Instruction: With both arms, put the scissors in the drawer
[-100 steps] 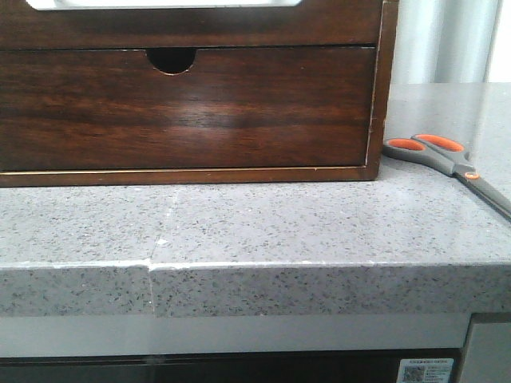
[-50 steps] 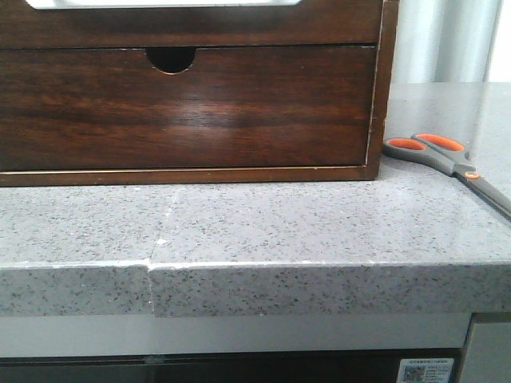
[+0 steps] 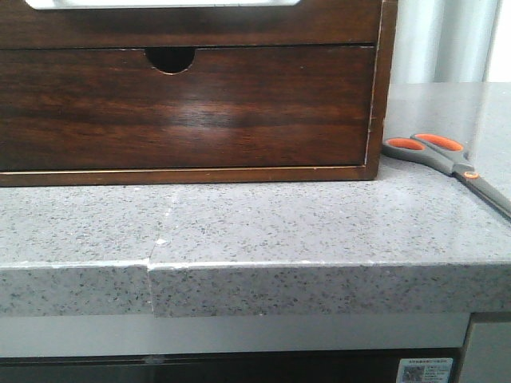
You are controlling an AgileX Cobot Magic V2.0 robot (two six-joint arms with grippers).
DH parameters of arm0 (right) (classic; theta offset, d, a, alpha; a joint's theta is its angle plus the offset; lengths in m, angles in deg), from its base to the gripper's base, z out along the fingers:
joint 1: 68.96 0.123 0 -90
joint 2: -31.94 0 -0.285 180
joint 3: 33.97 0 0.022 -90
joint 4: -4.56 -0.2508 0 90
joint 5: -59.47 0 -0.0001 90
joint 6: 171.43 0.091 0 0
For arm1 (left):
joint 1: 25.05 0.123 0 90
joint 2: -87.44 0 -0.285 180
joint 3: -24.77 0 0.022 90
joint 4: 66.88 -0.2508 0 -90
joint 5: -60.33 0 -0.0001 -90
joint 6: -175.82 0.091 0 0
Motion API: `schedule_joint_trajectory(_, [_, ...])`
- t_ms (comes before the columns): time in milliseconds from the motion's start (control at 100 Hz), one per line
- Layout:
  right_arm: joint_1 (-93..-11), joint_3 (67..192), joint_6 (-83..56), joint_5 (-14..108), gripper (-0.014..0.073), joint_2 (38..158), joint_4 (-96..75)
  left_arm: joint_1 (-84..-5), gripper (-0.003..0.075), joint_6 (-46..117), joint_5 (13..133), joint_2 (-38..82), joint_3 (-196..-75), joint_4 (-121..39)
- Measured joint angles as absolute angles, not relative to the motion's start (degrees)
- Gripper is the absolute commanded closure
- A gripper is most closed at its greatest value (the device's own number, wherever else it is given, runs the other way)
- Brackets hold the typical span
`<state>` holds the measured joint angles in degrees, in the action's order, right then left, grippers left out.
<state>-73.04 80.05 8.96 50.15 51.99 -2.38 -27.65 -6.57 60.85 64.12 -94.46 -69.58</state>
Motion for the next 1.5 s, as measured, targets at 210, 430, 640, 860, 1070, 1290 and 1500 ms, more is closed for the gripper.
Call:
schedule_joint_trajectory(210, [-73.0,80.0,9.0,50.0,0.0644,52.0,-2.4,-27.6,0.0318,-6.6,55.5,60.8,-94.5,-69.7])
schedule_joint_trajectory(430, [-73.0,80.0,9.0,50.2,0.0644,52.0,-2.4,-29.5,0.0318,-6.6,48.8,56.5,-94.5,-81.7])
schedule_joint_trajectory(640, [-73.0,80.0,9.0,50.4,0.0644,52.0,-2.4,-38.6,0.0321,-6.6,44.7,50.4,-95.2,-95.9])
schedule_joint_trajectory(860, [-73.0,80.0,9.0,50.4,0.0644,52.0,-2.5,-47.4,0.0322,-6.6,44.2,41.3,-99.9,-108.2])
schedule_joint_trajectory(1070, [-73.0,80.0,9.0,50.4,0.0644,52.0,-2.5,-50.7,0.0322,-6.6,43.5,31.9,-105.6,-116.3])
schedule_joint_trajectory(1290, [-73.0,80.0,9.0,50.4,0.0644,52.0,-2.5,-51.1,0.0322,-6.5,43.2,25.2,-110.5,-127.3])
schedule_joint_trajectory(1500, [-73.0,80.0,9.0,50.4,0.0644,52.0,-2.5,-51.1,0.0322,-6.2,43.3,20.6,-113.4,-133.8])
